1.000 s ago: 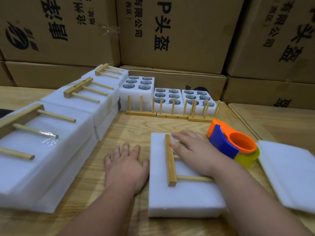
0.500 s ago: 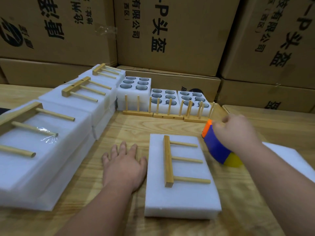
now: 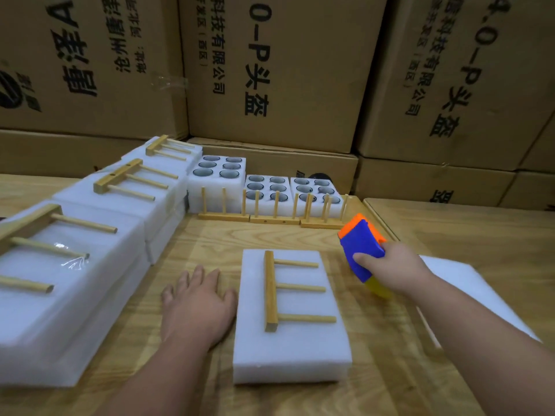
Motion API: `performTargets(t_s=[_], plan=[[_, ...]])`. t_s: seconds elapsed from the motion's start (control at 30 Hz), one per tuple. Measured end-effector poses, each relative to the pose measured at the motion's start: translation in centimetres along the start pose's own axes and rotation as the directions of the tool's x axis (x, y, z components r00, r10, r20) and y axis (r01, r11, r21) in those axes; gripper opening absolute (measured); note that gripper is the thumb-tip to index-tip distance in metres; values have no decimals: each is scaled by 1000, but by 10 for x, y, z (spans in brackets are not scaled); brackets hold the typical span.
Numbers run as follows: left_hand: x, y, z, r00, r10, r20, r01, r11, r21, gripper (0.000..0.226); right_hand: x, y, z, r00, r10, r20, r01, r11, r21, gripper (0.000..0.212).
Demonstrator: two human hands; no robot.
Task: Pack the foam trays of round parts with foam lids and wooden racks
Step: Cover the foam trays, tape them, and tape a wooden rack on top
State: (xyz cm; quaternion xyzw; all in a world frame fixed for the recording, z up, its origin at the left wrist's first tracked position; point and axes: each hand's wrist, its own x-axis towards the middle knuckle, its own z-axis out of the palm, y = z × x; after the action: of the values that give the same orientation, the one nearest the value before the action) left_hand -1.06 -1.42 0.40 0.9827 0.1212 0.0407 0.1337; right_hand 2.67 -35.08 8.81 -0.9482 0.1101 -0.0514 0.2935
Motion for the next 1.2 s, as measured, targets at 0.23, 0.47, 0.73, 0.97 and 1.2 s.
performTargets(t_s=[0.23, 0.47, 0.73, 0.97, 1.2], plan=[[-5, -14, -9, 999, -36, -33, 2, 713, -701, 42, -70, -14, -46, 997, -53, 56, -43, 224, 974, 39], [-55, 48, -86, 923, 178, -341, -375, 219, -901, 70, -119, -35, -42, 968, -212, 137, -202, -324, 924, 52], [-101, 100, -113, 841, 534, -92, -223, 187, -957, 146, -154, -70, -22, 828, -513, 226, -407, -274, 871, 66], [-109, 66, -110, 835, 529, -153, -326, 252, -911, 147, -158, -64, -35, 713, -612, 344, -447, -18, 894, 71], [-112, 63, -110, 808, 573, -136, -359, 296, -885, 138, -160, -82, -20, 844, -445, 299, -367, -74, 927, 60]])
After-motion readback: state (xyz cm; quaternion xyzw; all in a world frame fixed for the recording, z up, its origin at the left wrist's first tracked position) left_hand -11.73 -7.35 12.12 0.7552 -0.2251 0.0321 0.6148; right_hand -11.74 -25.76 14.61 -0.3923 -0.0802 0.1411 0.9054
